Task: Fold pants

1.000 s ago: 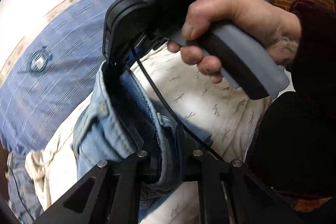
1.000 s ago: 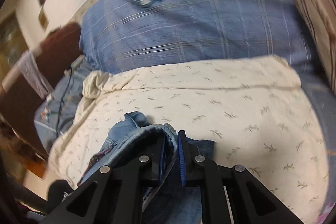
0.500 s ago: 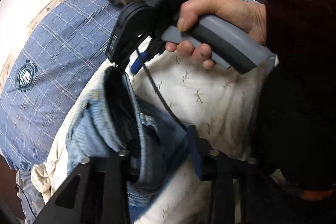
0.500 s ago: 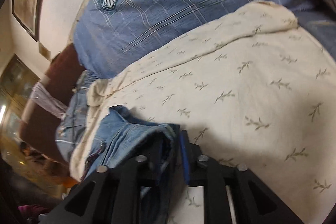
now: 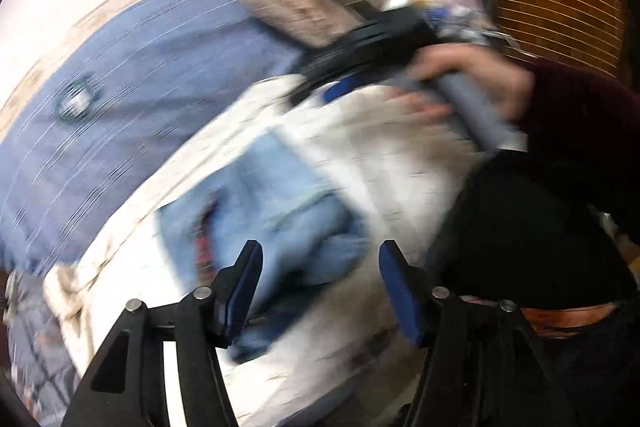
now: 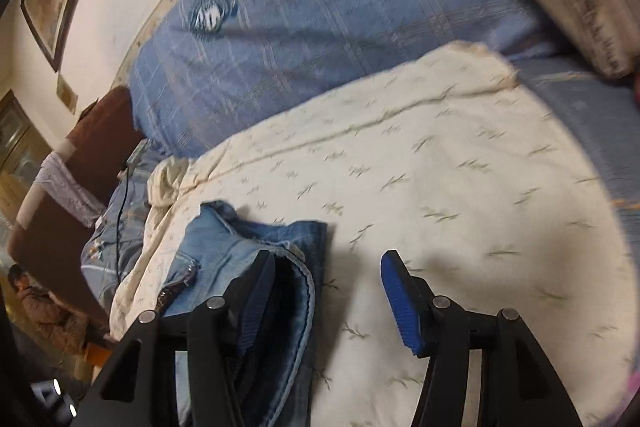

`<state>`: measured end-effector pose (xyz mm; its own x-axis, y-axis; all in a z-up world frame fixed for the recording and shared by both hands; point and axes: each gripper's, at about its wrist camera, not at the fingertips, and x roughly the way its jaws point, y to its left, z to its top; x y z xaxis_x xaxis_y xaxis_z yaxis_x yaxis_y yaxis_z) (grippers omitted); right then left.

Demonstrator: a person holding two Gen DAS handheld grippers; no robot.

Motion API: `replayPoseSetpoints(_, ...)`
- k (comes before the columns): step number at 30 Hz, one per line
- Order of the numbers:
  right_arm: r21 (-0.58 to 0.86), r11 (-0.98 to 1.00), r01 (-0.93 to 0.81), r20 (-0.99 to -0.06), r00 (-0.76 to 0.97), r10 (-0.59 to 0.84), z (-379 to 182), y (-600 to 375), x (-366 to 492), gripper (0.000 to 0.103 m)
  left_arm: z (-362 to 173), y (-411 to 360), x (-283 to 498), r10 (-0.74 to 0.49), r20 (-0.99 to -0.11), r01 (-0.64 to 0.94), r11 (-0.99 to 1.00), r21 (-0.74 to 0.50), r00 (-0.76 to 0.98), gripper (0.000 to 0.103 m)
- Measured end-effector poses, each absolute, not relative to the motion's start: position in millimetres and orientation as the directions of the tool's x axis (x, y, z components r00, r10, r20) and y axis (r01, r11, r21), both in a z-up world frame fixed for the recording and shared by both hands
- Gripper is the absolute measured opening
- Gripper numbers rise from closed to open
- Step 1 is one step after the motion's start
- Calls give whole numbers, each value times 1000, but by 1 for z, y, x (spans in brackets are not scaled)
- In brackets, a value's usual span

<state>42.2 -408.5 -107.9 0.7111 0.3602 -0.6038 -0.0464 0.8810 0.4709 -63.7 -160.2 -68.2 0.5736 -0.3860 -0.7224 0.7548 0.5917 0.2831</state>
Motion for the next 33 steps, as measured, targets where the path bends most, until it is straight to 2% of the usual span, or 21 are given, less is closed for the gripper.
replayPoseSetpoints(5, 489, 858, -159, -517, 739, 432, -76, -387, 2, 59, -72, -120, 4, -255, -726, 588, 770, 247, 639, 62)
replayPoseSetpoints(7, 461, 863, -206, -514, 731, 449, -71, -362, -6, 59, -81, -116, 24, -204, -737, 538, 805, 248, 645, 62)
replayPoseSetpoints(11, 464, 839, -284, -511, 688, 515, -76, -320, -16, 59, -99, -111, 40, -192, -768, 505, 842, 191, 611, 62)
replayPoseSetpoints(14, 420, 855, -304, -586, 629, 511, -96, -295, -14, 59, -112, -112, 34, -223, -770, 528, 832, 169, 598, 62)
replayPoseSetpoints(18, 373, 901, -222, -737, 519, 433, -145, -286, 0, 56, -136, -117, 28, -296, -829, 576, 817, 39, 475, 63)
replayPoseSetpoints(19, 376, 905, -201, -751, 505, 425, -156, -289, 3, 56, -145, -120, 27, -286, -836, 577, 815, 45, 469, 66)
replayPoseSetpoints(21, 396, 899, -188, -748, 502, 434, -169, -292, 8, 56, -154, -129, 21, -254, -823, 581, 807, 110, 508, 70)
replayPoseSetpoints(24, 370, 908, -195, -754, 509, 416, -171, -289, 12, 56, -158, -130, 28, -262, -821, 574, 814, 95, 507, 76)
replayPoseSetpoints(27, 420, 887, -190, -730, 509, 455, -174, -296, 16, 56, -161, -126, 34, -269, -828, 566, 822, 69, 492, 84)
replayPoseSetpoints(30, 495, 854, -160, -702, 505, 502, -170, -307, 16, 56, -155, -115, 40, -296, -847, 541, 841, -13, 441, 83)
replayPoseSetpoints(33, 602, 786, -141, -622, 534, 572, -156, -325, 11, 58, -140, -110, 40, -323, -828, 556, 831, -16, 459, 83)
